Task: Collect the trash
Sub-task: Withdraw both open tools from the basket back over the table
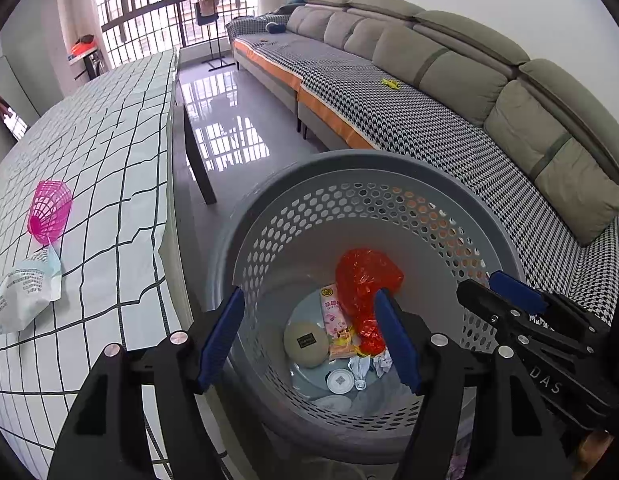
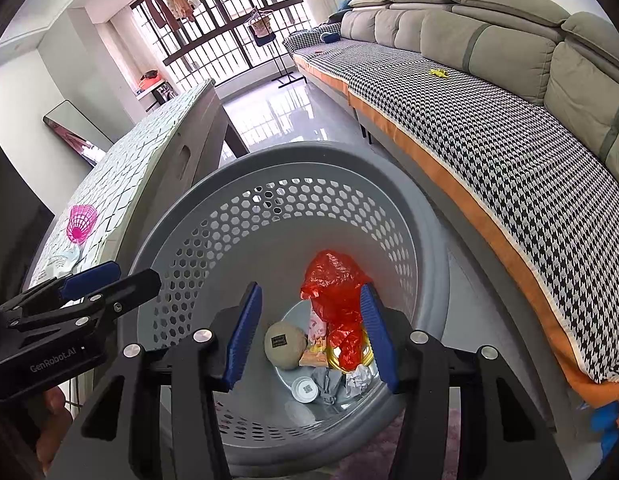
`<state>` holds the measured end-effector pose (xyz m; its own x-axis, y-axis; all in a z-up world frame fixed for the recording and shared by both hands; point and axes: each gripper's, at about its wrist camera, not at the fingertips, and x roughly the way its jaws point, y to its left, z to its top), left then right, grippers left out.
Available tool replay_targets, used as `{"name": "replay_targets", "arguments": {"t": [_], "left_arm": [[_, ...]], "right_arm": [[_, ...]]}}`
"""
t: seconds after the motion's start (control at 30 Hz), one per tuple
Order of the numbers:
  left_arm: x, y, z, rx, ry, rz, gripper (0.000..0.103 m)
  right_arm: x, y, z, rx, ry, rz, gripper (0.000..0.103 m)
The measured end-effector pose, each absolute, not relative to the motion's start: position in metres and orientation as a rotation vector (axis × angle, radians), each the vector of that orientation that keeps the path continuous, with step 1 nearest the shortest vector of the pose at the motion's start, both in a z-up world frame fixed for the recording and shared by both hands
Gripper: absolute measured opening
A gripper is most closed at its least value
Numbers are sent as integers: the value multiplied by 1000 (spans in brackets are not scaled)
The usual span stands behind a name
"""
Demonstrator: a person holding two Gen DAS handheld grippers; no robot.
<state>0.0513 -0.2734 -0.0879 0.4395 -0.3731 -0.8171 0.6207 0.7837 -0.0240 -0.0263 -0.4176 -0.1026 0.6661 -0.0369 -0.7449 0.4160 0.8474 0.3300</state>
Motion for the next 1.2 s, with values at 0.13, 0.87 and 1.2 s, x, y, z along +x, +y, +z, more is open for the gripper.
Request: {"name": "replay_targets", "arguments": {"t": [0.13,0.87,1.2], "left_arm": [[52,-269,-86,275,921,-625,69],[43,-181,-25,182,830,-515,76],[48,-87,-22,135,829,-357,76]], "right_arm": [[-27,-416,-101,509,802,-264,49],[-23,-377,-63,463,749,-175,50],[21,-302,-25,348,714,52,54]]}}
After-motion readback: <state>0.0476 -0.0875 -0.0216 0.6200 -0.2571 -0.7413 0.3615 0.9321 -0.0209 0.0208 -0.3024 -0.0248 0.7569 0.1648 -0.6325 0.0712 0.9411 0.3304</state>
